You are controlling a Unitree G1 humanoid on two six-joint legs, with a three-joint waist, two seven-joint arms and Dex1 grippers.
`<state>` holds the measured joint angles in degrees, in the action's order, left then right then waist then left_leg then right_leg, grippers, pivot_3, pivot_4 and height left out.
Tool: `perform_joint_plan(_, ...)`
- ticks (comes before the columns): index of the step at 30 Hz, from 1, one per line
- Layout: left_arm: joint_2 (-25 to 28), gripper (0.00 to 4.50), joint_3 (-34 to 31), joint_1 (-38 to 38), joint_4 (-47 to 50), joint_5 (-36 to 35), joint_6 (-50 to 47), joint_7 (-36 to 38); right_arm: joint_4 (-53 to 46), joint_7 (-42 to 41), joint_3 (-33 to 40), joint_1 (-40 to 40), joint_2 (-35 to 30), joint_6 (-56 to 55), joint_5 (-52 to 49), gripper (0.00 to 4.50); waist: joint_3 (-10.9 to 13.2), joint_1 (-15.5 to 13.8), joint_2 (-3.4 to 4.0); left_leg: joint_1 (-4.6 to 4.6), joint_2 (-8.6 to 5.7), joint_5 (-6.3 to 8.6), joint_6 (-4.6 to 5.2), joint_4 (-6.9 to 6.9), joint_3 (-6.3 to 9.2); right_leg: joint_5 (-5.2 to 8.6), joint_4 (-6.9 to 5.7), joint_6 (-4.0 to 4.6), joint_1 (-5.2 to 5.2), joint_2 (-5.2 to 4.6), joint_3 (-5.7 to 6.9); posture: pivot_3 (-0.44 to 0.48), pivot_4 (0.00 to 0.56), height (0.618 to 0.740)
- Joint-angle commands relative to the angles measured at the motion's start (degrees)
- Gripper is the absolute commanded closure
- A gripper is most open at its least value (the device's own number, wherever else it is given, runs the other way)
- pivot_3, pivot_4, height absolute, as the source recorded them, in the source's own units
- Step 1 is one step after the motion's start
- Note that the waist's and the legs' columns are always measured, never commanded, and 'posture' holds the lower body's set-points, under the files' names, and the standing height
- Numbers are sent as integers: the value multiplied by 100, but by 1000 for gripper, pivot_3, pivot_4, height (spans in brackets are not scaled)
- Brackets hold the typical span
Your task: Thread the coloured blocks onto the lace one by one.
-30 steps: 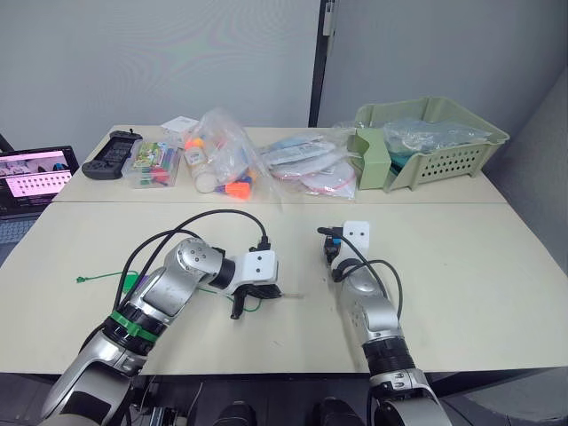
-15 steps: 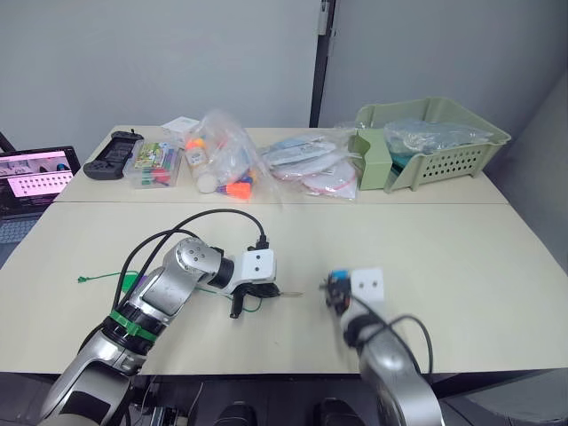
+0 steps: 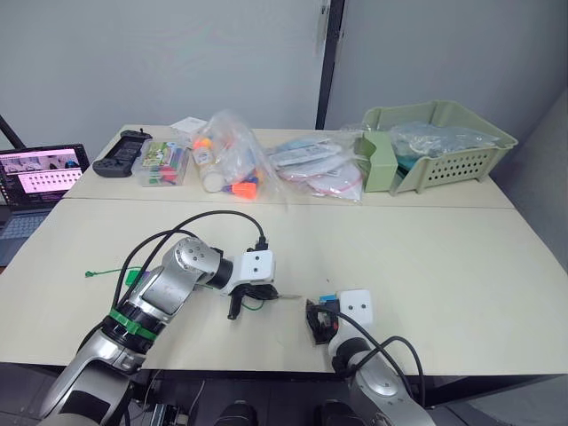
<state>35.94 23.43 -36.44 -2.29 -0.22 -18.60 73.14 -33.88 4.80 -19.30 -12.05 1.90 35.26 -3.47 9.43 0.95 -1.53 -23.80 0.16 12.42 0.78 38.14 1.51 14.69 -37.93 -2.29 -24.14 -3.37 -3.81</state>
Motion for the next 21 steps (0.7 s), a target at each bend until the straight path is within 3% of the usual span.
perform_joint_plan(1, 2, 4500, -101, -132, 30, -37, 118, 2, -850, -429, 117, 77, -289, 227, -249, 57, 0, -1, 0, -1, 0, 0, 0, 0, 0, 0, 0, 0, -1, 0, 0, 0, 150, 740)
perform_joint_plan(6, 39, 4500, -132, -76, 103, -67, 150, 12, -1678, -1790, 920, 620, -1600, 1202, -1155, 57, 1, 3, -1, -3, -7, 0, 0, 4, 5, 1, 14, -4, 4, -8, -9, 0, 150, 740)
perform_joint_plan(10, 122, 4500, -186, 120, 312, -92, 115, -36, -1273, -4047, 1717, 1586, -3401, 1407, -2492, 57, 2, 18, -2, 0, -8, 0, 0, 11, 0, 1, 20, -4, 15, -5, -8, 0, 150, 740)
perform_joint_plan(13, 183, 4500, -216, 255, 479, -117, 74, -42, -344, -5394, 1378, 2401, -4352, 1065, -2609, 57, 3, 25, -3, 5, -1, 0, 1, 11, -11, 1, 24, -4, 22, 4, -1, 0, 150, 740)
perform_joint_plan(16, 265, 4500, -259, 410, 733, -171, -19, -19, 851, -6445, 573, 3289, -4876, 188, -1923, 57, 4, 47, -4, 3, 1, 1, 1, 8, -18, 1, 27, -3, 18, 5, -1, 0, 150, 740)
perform_joint_plan(21, 341, 4500, -248, 542, 1112, -209, -273, -30, 2413, -7313, -338, 4049, -4861, -1317, -919, 57, 5, 2, -5, -3, -3, 1, 1, 10, -18, 1, 25, -3, 14, 0, -1, 0, 150, 740)
